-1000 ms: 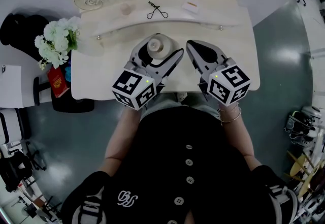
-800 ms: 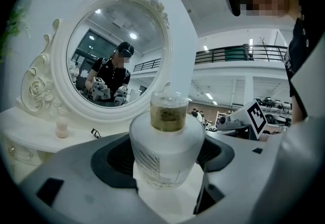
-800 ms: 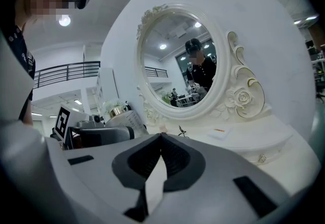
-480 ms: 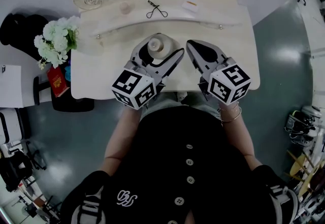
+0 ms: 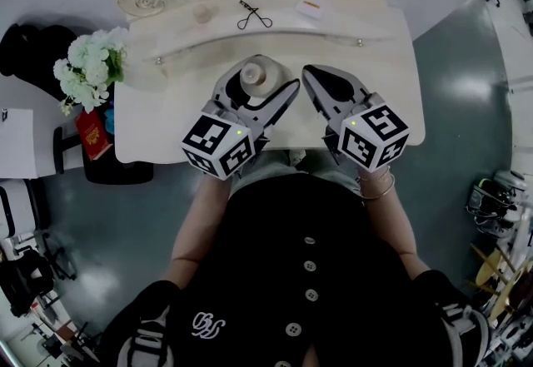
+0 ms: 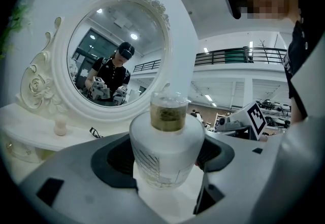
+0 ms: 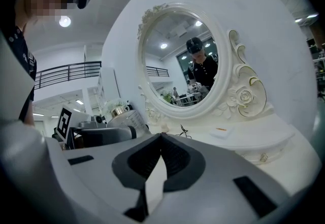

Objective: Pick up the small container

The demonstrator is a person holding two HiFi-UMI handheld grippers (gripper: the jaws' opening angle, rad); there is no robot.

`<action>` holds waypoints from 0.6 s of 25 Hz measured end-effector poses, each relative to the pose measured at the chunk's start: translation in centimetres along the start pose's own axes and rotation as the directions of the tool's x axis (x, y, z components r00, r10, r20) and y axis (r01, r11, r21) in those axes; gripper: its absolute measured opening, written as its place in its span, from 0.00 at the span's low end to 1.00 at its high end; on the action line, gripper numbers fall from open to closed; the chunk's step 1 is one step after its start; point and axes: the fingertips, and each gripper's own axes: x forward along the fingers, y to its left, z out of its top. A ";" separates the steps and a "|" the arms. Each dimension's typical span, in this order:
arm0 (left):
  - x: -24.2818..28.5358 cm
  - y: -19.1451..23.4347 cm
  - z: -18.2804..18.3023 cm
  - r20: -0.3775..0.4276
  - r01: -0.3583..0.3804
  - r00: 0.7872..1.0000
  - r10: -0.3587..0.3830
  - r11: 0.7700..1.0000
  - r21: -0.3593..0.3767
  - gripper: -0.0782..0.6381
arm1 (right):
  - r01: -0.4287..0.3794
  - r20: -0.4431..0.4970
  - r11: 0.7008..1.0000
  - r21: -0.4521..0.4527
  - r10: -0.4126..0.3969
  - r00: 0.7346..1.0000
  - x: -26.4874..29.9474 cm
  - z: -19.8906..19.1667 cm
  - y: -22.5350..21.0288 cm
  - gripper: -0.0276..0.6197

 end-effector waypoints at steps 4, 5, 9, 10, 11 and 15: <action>0.0 -0.1 -0.1 -0.006 0.002 1.000 -0.002 1.000 0.000 0.56 | 0.006 -0.001 1.000 -0.007 -0.006 1.000 -0.1 0.1 -0.1 0.05; 0.0 -0.2 -0.2 -0.007 0.004 1.000 -0.004 1.000 0.000 0.56 | 0.008 -0.001 1.000 -0.009 -0.008 1.000 -0.1 0.1 -0.1 0.05; 0.1 -0.3 -0.4 -0.008 0.011 1.000 -0.011 1.000 -0.007 0.56 | 0.014 0.003 1.000 -0.008 -0.014 1.000 -0.2 0.1 -0.3 0.05; 0.1 -0.3 -0.5 -0.009 0.011 1.000 -0.011 1.000 -0.008 0.56 | 0.014 0.004 1.000 -0.010 -0.014 1.000 -0.1 0.2 -0.3 0.05; 0.1 -0.3 -0.5 -0.010 0.011 1.000 -0.011 1.000 -0.008 0.56 | 0.015 0.003 1.000 -0.013 -0.015 1.000 -0.1 0.2 -0.3 0.05; 0.1 -0.2 -0.5 -0.008 0.009 1.000 -0.009 1.000 -0.009 0.56 | 0.017 0.004 1.000 -0.017 -0.017 1.000 -0.1 0.3 -0.3 0.05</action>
